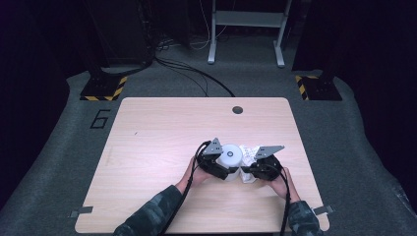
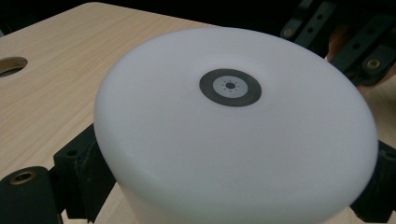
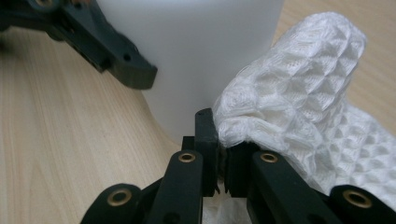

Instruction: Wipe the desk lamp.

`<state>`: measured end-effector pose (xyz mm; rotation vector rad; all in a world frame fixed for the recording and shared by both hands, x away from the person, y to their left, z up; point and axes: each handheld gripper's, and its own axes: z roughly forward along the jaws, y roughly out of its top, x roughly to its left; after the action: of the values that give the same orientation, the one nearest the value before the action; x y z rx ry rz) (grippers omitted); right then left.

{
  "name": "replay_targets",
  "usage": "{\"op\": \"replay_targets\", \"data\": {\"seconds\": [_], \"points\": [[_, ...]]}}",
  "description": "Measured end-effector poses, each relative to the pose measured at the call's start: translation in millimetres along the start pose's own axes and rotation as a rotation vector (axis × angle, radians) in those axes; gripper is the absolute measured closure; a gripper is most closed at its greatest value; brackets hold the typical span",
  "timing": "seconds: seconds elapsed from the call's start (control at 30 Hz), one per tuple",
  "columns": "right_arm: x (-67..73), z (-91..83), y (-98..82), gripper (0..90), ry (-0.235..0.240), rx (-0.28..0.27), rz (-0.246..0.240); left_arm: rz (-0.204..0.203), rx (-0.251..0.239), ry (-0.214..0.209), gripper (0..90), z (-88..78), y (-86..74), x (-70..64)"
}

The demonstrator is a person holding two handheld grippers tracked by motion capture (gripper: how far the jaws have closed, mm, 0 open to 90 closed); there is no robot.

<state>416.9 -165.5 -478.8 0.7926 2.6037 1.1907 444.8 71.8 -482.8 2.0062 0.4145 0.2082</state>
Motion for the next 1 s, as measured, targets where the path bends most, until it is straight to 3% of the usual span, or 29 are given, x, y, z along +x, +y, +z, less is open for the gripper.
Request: {"op": "replay_targets", "data": {"seconds": [0.13,0.3,0.57,1.0], "points": [[2.8,10.7,-9.6,86.3,0.006,0.026,0.033,-0.001,-0.001,0.0,8.4,-0.1,-0.5,0.1],[7.2,14.5,-15.4,86.3,0.022,0.031,0.037,0.0,-0.002,0.0,8.4,-0.1,-0.6,0.1],[22.9,-3.9,-4.7,86.2,0.037,-0.059,0.006,-0.003,-0.005,0.0,8.4,0.0,-0.9,-0.2],[19.2,-5.5,-6.8,86.0,-0.016,-0.066,0.029,0.003,0.018,0.011,8.1,-1.1,2.0,-1.2]]}}
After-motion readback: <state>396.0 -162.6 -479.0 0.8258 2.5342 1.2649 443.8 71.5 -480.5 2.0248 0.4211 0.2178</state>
